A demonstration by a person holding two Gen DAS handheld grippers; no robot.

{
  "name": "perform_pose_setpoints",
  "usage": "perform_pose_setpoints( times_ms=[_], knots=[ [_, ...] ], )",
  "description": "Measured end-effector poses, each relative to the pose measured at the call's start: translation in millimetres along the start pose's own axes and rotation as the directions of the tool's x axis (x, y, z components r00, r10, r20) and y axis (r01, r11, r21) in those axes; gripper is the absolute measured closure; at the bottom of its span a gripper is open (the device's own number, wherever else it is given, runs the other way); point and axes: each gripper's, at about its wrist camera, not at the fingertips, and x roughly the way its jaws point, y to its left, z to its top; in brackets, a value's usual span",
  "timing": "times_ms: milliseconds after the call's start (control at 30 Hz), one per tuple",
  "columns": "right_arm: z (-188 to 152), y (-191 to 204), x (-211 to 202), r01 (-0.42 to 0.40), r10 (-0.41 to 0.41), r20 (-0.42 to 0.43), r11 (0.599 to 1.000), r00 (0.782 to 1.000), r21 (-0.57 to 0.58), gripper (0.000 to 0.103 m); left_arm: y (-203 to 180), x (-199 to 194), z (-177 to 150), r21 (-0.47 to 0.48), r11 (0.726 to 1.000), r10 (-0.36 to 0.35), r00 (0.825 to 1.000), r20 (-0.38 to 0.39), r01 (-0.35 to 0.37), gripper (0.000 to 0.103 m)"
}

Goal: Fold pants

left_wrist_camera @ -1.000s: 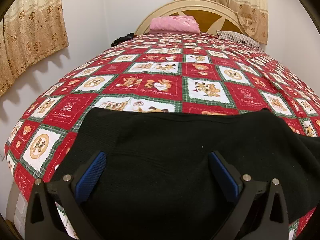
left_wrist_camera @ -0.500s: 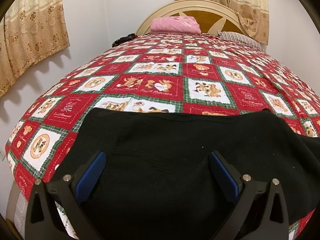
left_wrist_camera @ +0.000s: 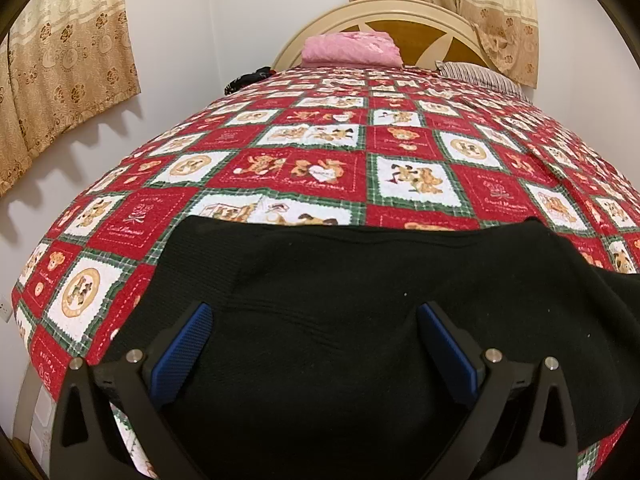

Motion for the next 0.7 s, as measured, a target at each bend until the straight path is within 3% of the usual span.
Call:
perform_pose_setpoints(
  times_ms=[33,100,133,233,300,367,500,600,700],
  knots=[
    [3,1,-1,0.043,-0.043,-0.004,0.999,0.999,-0.010,0.082,0,0,0,0.000,1.000,-0.001,1.000,0.001,0.001,0.000],
    [7,2,-12,0.140,-0.141,0.016,0.990,0.990,0.023,0.058,0,-1,0,-0.001,1.000,0.001,1.000,0.003,-0.001,0.000],
    [8,5,-23,0.150,-0.152,0.059,0.988,0.987,0.043,0.057,-1,-1,0,0.000,1.000,0.003,1.000,0.004,-0.003,0.000],
    [15,41,-56,0.075,-0.061,0.207,0.995,0.976,-0.059,0.056,-2,-1,0,0.001,1.000,0.005,1.000,0.004,-0.005,0.000],
    [21,70,-66,-0.076,0.111,0.208,0.983,0.972,-0.170,0.056,-3,-1,0,0.003,1.000,0.006,1.000,0.002,-0.006,0.000],
    [27,95,-68,-0.240,0.281,0.151,0.940,0.948,-0.241,0.056,-3,-1,0,0.002,1.000,0.005,1.000,0.002,-0.005,0.000],
    [26,151,-76,-0.402,0.463,0.065,0.824,0.884,-0.400,0.056,-3,-1,0,0.003,1.000,0.006,1.000,0.002,-0.006,0.000],
    [23,195,-72,-0.488,0.545,-0.026,0.729,0.838,-0.480,0.056,-3,-1,0,0.003,1.000,0.005,1.000,0.002,-0.005,0.000],
    [17,242,-67,-0.510,0.572,-0.086,0.641,0.816,-0.573,0.056,-2,-1,0,0.002,1.000,0.005,1.000,0.003,-0.005,0.000]
  ],
)
